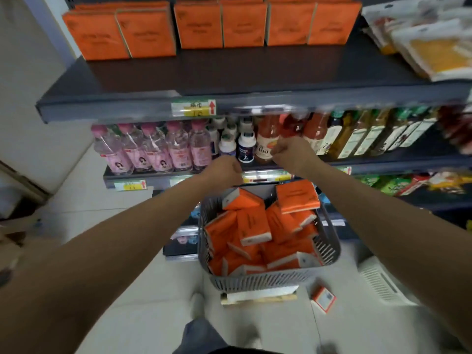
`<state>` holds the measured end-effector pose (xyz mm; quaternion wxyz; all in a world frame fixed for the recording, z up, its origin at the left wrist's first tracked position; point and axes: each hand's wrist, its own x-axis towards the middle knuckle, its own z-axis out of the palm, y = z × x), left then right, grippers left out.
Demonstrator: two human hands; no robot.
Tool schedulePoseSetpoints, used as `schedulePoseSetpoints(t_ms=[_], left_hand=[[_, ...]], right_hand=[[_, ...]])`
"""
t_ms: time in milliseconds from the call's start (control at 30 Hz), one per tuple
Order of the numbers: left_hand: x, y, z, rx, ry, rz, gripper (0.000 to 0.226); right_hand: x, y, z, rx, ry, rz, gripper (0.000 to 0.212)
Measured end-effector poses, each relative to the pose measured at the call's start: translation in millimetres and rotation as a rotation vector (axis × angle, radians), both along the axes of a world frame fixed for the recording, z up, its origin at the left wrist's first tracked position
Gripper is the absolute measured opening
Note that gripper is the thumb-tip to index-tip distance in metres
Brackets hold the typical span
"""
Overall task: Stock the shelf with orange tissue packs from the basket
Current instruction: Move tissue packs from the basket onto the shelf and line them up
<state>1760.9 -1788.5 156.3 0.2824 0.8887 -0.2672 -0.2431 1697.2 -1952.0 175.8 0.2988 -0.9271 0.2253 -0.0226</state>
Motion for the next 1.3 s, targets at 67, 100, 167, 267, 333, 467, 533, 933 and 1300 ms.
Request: schedulePoseSetpoints(t_ms=[67, 100, 167, 267, 333, 467, 533, 933, 1300], left_hand=[[-11.2, -7.8, -20.0, 0.096, 0.044, -0.039, 0.014], [-16.2, -12.0, -29.7, 0.146, 0.066, -0.056, 0.007], [-24.3, -20.2, -46.3, 0.237, 0.104, -0.103, 0.008], [-32.7, -30.5, -65.2, 0.303, 0.131, -0.146, 0.025], [-31.3, -35.7, -82.9, 0.316, 0.205, -0.137, 0.031], [-30.8, -39.1, -115.7, 0.334, 0.329, -0.057, 0.029], [-34.9, -39.0, -127.4, 0.339, 0.399, 0.002, 0.044], [-41.7, -41.4, -158.1, 0.220, 0.651, 0.368, 0.066], [-25.1, -25.6, -98.9, 0.158, 0.609, 0.415, 0.040]], right_hand=[[-12.1, -12.9, -16.3, -0.013, 0.148, -0.023, 0.029], [-17.9, -19.0, -24.9, -0.006, 0.212, -0.041, 0.031], [-28.2, -30.0, -43.3, -0.032, 0.288, -0.063, 0.032], [-39.9, -42.1, -67.5, -0.079, 0.401, -0.075, 0.031], [-44.8, -54.3, -86.9, -0.084, 0.467, -0.107, 0.029], [-51.1, -68.4, -117.3, 0.026, 0.445, -0.312, 0.037], [-51.6, -70.7, -128.4, 0.124, 0.433, -0.382, 0.047], [-41.1, -68.1, -165.7, 0.428, 0.265, -0.653, 0.058], [-34.5, -45.2, -99.2, 0.418, 0.050, -0.604, 0.052]])
